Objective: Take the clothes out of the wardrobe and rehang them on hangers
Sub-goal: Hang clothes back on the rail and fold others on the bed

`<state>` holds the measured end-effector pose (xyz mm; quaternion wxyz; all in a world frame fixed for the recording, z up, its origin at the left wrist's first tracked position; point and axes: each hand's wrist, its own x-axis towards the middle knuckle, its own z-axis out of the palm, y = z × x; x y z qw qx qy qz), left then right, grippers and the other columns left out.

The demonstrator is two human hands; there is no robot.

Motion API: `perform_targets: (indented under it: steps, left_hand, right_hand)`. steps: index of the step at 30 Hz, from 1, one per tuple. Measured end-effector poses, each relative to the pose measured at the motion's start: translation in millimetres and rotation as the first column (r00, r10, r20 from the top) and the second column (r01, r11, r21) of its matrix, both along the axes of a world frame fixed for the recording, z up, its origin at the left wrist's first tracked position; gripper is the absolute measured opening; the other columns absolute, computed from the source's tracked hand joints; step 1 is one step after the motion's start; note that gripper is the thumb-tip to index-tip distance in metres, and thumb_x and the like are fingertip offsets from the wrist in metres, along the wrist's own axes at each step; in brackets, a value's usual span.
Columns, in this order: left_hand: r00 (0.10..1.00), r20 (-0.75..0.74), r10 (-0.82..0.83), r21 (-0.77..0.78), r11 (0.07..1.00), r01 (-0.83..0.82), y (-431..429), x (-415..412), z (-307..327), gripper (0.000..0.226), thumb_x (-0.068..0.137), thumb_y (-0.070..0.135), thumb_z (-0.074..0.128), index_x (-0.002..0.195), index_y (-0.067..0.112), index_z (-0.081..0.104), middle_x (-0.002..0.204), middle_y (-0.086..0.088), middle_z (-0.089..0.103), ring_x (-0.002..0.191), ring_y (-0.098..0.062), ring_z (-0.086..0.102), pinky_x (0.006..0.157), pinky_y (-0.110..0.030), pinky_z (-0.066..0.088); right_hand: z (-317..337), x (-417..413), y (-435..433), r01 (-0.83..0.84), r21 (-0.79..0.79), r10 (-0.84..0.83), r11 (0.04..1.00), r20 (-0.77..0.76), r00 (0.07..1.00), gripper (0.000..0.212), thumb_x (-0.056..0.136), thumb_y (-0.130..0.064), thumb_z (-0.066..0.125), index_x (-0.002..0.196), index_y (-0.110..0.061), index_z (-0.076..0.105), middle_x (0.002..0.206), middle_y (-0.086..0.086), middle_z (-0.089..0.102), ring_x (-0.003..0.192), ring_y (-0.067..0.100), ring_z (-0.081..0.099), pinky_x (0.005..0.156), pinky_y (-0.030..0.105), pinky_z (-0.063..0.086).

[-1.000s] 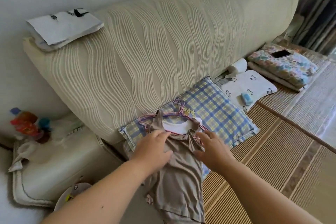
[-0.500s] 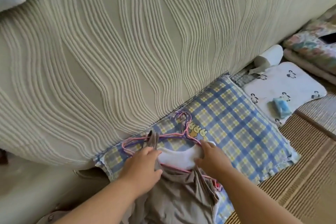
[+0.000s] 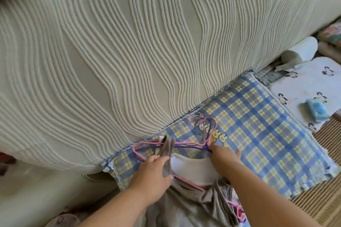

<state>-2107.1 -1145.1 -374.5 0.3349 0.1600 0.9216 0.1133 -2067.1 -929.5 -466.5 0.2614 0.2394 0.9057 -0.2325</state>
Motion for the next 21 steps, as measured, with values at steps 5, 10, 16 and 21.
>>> perform_targets:
  steps: [5, 10, 16, 21]
  left_hand:
    - [0.998, 0.001, -0.056, 0.077, 0.995, 0.056, 4.4, 7.6, 31.2, 0.062, 0.09, 0.039, 0.056, 0.145, 0.03, 0.031, 0.151, 0.007, 0.029, 0.138, -0.012, 0.029, 0.113, -0.026, 0.025]
    - [0.979, -0.162, -0.121, 0.168, 0.975, 0.148, 20.7, 25.5, 85.6, 0.06, 0.091, 0.041, 0.053, 0.145, 0.024, 0.034, 0.151, 0.005, 0.034, 0.138, -0.011, 0.031, 0.112, -0.025, 0.024]
    - [0.939, -0.317, 0.131, 0.386, 0.923, 0.002, 5.7, 74.4, 180.5, 0.047, 0.087, 0.051, 0.057, 0.124, 0.022, 0.05, 0.118, 0.008, 0.054, 0.113, -0.012, 0.051, 0.084, -0.02, 0.033]
    - [0.86, -0.155, 0.487, 0.782, 0.592, -0.194, -48.9, 125.1, 253.6, 0.012, 0.098, 0.025, 0.047, 0.107, 0.028, 0.054, 0.107, 0.013, 0.063, 0.108, -0.008, 0.059, 0.094, -0.023, 0.043]
  right_hand:
    - [50.2, 24.4, -10.0, 0.001, -0.133, -0.027, 0.991, -0.192, 0.981, 0.021, 0.101, -0.033, 0.036, 0.085, -0.025, 0.048, 0.072, -0.007, 0.05, 0.064, 0.01, 0.048, 0.052, 0.021, 0.034]
    - [120.3, 58.9, -42.9, -0.113, -0.233, 0.055, 0.966, -0.244, 0.968, 0.007, 0.096, -0.034, 0.048, 0.099, -0.033, 0.053, 0.087, -0.013, 0.061, 0.075, 0.005, 0.056, 0.066, 0.021, 0.048]
    - [225.2, 77.3, -93.9, -0.161, -0.218, 0.057, 0.963, -0.419, 0.906, 0.016, 0.092, -0.038, 0.052, 0.089, -0.024, 0.059, 0.078, -0.008, 0.063, 0.07, 0.008, 0.059, 0.065, 0.021, 0.05]
    - [324.9, 121.8, -155.5, -0.326, -0.154, 0.213, 0.933, -0.494, 0.843, 0.021, 0.087, -0.046, 0.053, 0.091, -0.028, 0.064, 0.061, -0.012, 0.049, 0.053, 0.002, 0.042, 0.052, 0.02, 0.034]
